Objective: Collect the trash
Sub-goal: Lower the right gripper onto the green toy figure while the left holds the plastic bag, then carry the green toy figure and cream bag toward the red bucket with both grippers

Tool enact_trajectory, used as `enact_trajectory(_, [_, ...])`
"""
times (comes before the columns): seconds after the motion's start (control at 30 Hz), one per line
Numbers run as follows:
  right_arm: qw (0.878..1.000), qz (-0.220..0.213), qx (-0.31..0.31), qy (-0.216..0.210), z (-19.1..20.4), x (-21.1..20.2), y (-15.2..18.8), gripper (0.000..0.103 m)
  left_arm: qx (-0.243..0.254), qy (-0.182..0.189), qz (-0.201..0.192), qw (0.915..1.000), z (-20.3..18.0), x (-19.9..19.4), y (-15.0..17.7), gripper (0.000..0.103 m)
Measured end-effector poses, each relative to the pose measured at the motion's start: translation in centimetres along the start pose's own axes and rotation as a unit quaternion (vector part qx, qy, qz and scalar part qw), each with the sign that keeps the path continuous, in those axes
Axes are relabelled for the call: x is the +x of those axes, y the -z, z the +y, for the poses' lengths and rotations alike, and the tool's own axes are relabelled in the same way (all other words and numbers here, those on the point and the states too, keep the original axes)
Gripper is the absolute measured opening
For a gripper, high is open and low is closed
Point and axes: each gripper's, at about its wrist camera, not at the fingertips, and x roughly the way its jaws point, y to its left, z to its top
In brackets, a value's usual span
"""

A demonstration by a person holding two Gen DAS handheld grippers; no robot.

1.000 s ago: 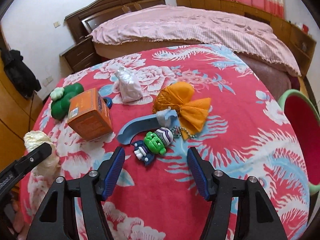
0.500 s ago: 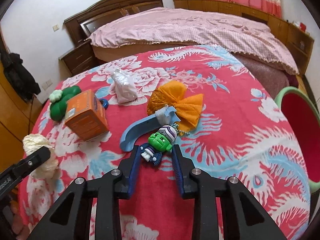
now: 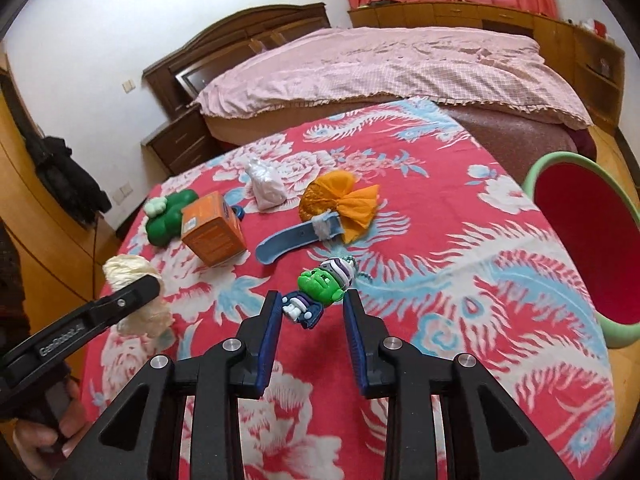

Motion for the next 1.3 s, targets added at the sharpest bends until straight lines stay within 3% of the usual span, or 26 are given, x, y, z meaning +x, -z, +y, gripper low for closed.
enact_trajectory(0.63, [0.994,-0.070,0.085,0.009,-6.7,-7.1,0.6,0.031,0.062,0.063,0.037,0.9954,-7.9,0.0,0.8,0.027])
enact_trajectory(0.7, [0.992,-0.077,0.097,0.015,-7.7,-7.6,0.7,0.024,0.074,0.068,0.042,0.9941,-9.1,0.2,0.9,0.027])
enact_trajectory(0.9, [0.987,-0.094,0.124,0.033,-10.8,-9.0,0.9,0.023,0.106,0.083,0.056,0.9894,-12.5,1.2,1.4,0.027])
enact_trajectory(1.2, [0.985,-0.079,0.152,0.036,-14.1,-9.1,2.0,0.023,0.120,0.083,0.075,0.9864,-14.4,2.4,2.4,0.027])
enact_trajectory(1.3, [0.985,-0.063,0.154,0.036,-14.3,-8.6,2.5,0.028,0.119,0.082,0.079,0.9863,-14.3,2.7,2.8,0.027])
